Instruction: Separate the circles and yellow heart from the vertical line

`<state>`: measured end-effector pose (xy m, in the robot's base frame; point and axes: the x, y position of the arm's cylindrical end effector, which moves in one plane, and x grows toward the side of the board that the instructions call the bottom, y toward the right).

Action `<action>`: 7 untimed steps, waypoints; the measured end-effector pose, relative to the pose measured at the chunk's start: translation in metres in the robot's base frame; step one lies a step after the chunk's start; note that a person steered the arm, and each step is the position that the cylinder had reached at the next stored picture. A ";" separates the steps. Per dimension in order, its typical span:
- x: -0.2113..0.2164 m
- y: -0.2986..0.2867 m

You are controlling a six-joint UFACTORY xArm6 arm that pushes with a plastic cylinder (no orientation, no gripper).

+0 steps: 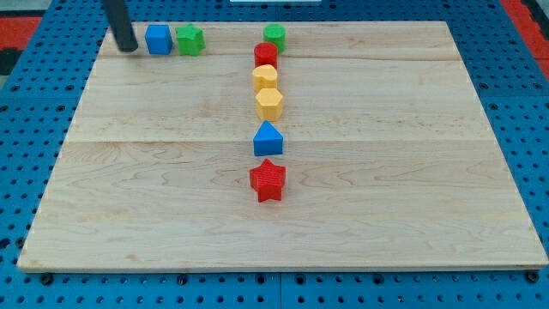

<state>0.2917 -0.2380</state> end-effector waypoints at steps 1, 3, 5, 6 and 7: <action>0.045 0.084; 0.041 0.208; 0.012 0.242; -0.019 0.252; -0.020 0.204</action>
<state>0.2721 -0.0338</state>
